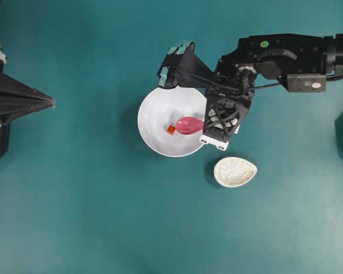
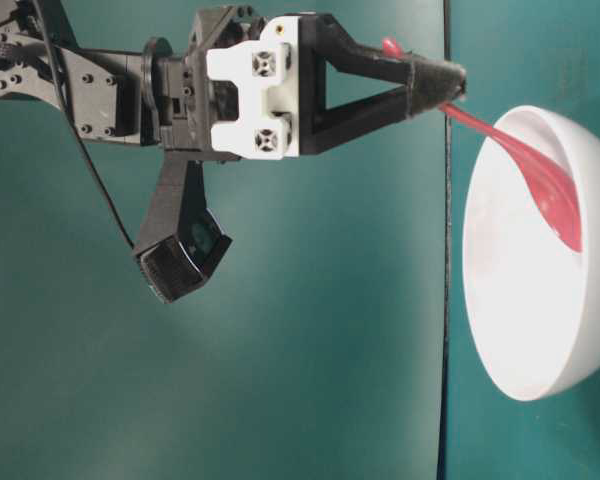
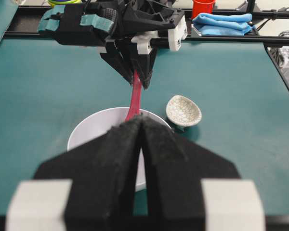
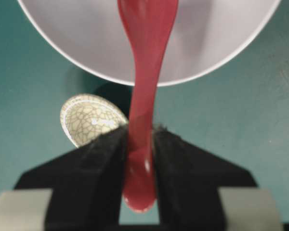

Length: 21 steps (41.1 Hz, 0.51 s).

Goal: Grip the spoon and scoop the red block from the bowl with right arm.
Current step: 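Lower the spoon bowl into the white bowl beside the red cube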

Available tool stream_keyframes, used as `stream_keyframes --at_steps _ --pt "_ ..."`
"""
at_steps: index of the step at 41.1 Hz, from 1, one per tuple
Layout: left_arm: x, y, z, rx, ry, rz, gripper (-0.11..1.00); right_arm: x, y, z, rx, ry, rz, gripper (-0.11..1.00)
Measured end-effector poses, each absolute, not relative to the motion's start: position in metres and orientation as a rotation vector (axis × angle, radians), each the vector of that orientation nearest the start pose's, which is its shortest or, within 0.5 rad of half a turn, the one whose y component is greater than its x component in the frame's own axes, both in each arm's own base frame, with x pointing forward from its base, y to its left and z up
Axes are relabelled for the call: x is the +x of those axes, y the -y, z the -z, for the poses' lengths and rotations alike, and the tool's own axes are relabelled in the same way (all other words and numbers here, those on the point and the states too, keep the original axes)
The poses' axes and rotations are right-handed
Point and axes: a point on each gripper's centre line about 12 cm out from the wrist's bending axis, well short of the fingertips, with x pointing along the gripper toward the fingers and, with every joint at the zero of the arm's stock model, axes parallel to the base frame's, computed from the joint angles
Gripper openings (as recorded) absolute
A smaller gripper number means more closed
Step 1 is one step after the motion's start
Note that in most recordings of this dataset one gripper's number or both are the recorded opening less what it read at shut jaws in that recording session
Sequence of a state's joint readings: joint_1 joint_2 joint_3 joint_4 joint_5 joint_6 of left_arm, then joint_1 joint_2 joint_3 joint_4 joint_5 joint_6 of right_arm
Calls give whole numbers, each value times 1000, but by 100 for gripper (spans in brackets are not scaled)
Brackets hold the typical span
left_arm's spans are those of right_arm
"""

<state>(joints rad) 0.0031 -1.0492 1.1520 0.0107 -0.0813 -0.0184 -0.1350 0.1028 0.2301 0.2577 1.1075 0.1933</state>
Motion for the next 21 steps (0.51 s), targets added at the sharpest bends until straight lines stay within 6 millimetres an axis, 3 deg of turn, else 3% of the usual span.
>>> stream_keyframes --at_steps 21 --pt "186 0 -295 6 -23 -2 0 404 21 -194 504 -1391 133 23"
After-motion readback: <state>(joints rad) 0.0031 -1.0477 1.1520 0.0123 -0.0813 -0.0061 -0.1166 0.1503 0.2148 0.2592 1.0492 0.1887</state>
